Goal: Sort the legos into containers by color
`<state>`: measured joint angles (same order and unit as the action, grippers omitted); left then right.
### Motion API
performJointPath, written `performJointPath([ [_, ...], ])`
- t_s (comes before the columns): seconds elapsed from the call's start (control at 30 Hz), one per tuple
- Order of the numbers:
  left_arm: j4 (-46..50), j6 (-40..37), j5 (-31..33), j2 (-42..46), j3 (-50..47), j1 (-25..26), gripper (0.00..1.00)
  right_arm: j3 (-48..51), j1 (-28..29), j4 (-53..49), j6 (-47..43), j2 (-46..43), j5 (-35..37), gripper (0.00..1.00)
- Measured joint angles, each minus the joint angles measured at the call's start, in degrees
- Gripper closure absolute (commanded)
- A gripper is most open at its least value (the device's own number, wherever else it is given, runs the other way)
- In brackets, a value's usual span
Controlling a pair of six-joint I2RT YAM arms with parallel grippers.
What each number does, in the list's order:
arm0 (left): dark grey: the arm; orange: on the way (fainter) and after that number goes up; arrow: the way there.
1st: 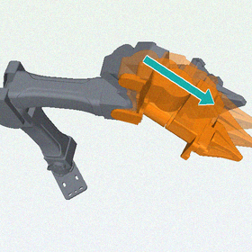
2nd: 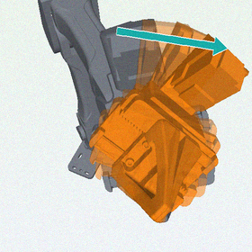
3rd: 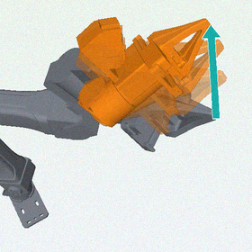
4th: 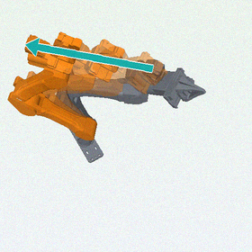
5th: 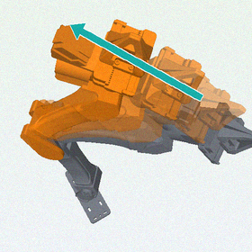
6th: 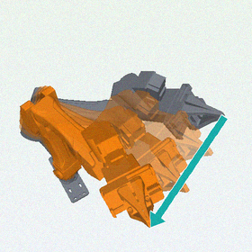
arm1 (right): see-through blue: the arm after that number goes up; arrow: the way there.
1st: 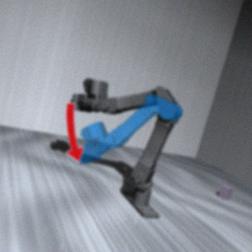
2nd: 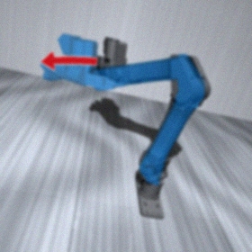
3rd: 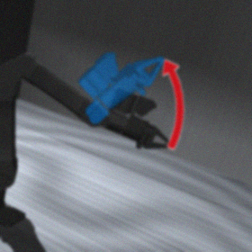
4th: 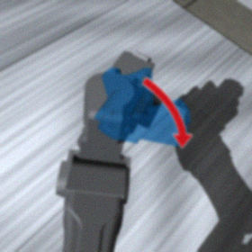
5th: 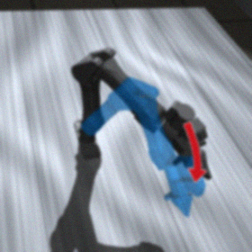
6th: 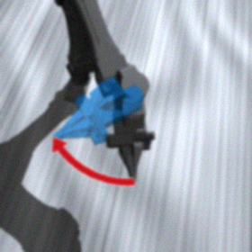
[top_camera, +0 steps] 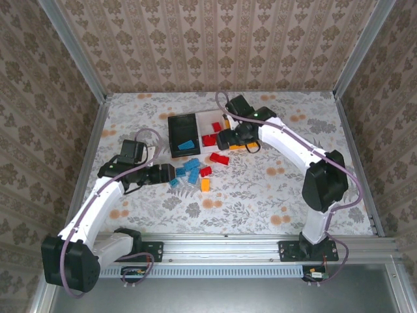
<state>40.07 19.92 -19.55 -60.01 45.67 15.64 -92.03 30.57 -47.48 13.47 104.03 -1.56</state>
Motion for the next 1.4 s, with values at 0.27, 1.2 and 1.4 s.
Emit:
performJointPath([
  [0.27,-0.3,0.0,-0.2,0.0,0.0,0.0,0.2,11.3,0.0,4.0,0.1,-1.4,-1.9,0.14],
  [1.2,-0.8,0.0,-0.2,0.0,-0.8,0.0,0.2,8.5,-0.7,10.2,-0.1,6.7,-6.1,0.13],
  [1.4,-0.8,0.0,-0.2,0.0,-0.8,0.0,0.2,8.1,-0.7,10.3,-0.1,9.2,-7.0,0.16],
])
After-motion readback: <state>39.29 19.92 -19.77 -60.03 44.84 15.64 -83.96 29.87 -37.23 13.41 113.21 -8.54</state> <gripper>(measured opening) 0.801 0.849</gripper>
